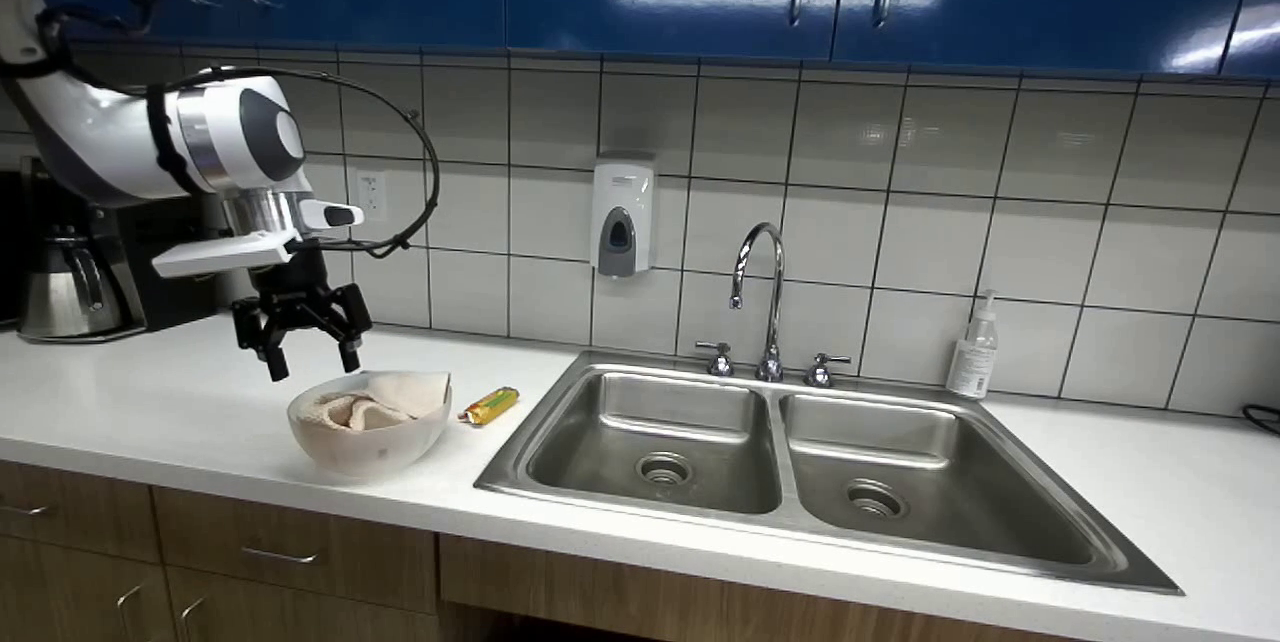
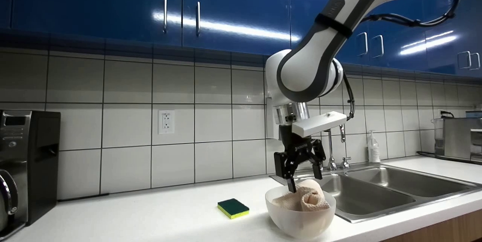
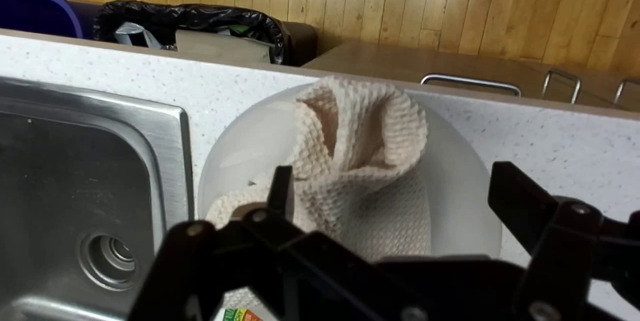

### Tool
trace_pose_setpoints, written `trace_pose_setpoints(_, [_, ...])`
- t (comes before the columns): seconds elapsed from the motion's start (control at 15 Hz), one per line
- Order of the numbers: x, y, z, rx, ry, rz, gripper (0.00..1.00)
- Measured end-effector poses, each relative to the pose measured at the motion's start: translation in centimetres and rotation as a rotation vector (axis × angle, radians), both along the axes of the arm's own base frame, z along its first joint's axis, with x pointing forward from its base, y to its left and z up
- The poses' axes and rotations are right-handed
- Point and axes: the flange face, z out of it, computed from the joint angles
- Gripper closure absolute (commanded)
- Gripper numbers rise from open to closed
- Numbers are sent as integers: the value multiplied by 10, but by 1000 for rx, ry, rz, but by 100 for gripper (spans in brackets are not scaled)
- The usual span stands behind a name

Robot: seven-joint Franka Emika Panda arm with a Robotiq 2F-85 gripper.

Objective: Put the towel in the bowl.

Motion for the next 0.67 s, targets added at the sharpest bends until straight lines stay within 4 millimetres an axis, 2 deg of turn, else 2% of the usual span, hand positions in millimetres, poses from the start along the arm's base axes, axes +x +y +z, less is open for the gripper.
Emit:
trace_pose_setpoints(0.33, [-48, 5, 20, -12, -4, 83, 0])
trace_pose_setpoints(0.67, [-85, 2, 42, 6, -14, 137, 0])
